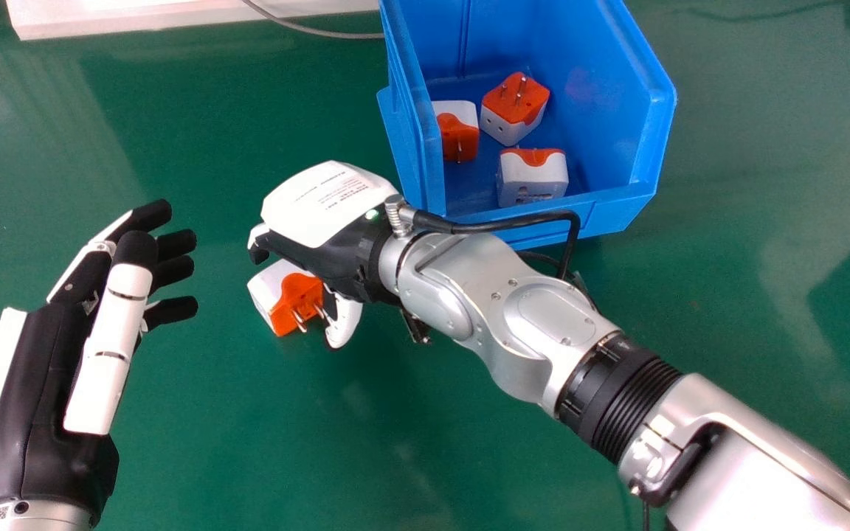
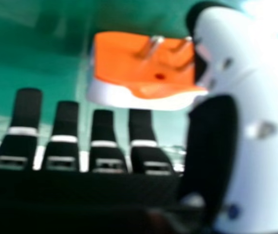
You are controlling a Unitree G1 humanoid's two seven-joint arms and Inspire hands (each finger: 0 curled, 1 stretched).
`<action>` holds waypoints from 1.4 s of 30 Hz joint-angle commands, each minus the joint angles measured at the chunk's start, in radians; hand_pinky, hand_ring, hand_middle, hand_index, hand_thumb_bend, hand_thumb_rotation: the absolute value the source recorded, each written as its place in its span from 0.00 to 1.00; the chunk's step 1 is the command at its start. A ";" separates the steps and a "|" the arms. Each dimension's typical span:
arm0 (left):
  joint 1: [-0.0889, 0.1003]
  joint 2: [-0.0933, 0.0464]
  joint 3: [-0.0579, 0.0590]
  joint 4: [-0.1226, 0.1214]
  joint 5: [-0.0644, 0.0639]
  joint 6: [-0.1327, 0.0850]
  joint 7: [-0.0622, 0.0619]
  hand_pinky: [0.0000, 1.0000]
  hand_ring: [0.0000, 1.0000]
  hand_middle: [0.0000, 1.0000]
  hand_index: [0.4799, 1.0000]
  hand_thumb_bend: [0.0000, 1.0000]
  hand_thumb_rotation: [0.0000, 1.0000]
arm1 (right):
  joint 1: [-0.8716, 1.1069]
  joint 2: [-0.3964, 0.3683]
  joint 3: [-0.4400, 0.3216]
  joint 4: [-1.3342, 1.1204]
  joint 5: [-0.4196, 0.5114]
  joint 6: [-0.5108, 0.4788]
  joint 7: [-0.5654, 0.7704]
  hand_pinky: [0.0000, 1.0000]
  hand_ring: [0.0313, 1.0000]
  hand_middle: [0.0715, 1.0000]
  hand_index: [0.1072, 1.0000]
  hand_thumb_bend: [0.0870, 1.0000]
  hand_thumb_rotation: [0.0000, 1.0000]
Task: Pick all objects and put in blue box
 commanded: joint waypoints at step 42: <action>0.089 -0.054 -0.089 -0.153 0.033 0.045 0.045 0.74 0.82 0.81 0.70 0.59 0.90 | 0.063 -0.009 0.026 -0.009 0.002 -0.057 -0.321 0.45 0.56 0.61 0.59 0.53 0.02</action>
